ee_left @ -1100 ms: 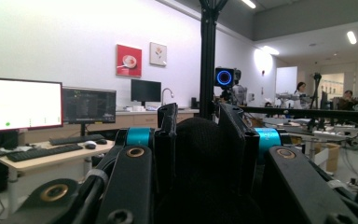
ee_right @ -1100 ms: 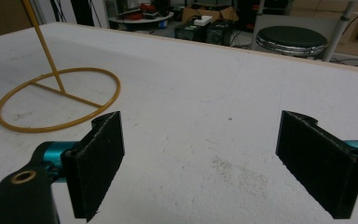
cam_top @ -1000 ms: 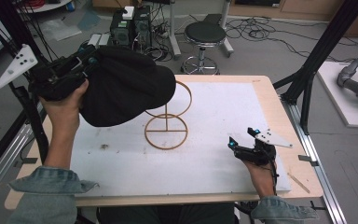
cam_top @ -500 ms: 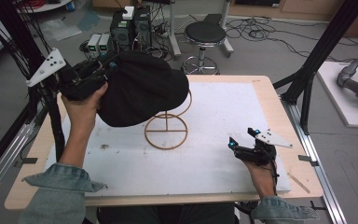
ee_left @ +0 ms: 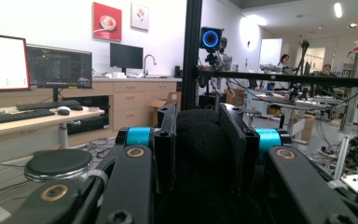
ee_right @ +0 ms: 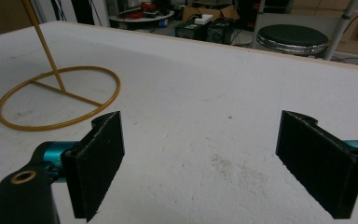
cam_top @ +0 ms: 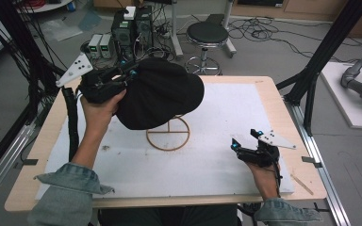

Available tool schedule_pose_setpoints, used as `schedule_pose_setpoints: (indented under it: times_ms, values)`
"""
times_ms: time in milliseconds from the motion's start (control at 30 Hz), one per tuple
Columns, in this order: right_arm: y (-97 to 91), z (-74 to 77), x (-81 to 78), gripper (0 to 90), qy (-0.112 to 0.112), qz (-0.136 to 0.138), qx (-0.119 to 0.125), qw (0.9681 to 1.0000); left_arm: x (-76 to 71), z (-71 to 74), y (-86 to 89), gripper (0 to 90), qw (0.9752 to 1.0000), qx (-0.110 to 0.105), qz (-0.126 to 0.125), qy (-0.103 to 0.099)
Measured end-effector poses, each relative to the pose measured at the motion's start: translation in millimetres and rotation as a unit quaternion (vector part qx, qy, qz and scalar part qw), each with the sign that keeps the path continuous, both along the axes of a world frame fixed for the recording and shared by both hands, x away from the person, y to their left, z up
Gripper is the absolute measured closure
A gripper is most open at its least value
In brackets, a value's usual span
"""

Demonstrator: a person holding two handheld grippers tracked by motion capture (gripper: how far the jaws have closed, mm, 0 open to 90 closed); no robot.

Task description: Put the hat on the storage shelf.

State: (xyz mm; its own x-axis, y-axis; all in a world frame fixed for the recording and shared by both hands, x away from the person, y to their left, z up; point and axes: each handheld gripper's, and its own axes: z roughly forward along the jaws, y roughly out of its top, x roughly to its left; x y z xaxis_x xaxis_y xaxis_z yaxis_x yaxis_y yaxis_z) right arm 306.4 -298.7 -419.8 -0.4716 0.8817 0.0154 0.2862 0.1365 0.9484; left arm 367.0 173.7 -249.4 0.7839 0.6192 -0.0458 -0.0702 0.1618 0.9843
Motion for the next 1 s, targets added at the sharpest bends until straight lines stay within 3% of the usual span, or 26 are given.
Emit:
schedule_pose_setpoints:
  times_ms: [567, 1000]
  values:
    - [0.1, -0.6, -0.1, 15.0, 0.003, 0.002, -0.001, 1.0, 9.9, -24.2, -29.9, 68.1, 0.9985, 0.053, 0.004, 0.013]
    - [0.2, -0.7, 0.1, 15.0, 0.004, 0.003, -0.002, 1.0, 13.3, -30.4, -33.8, 65.2, 0.9971, 0.073, 0.009, 0.018]
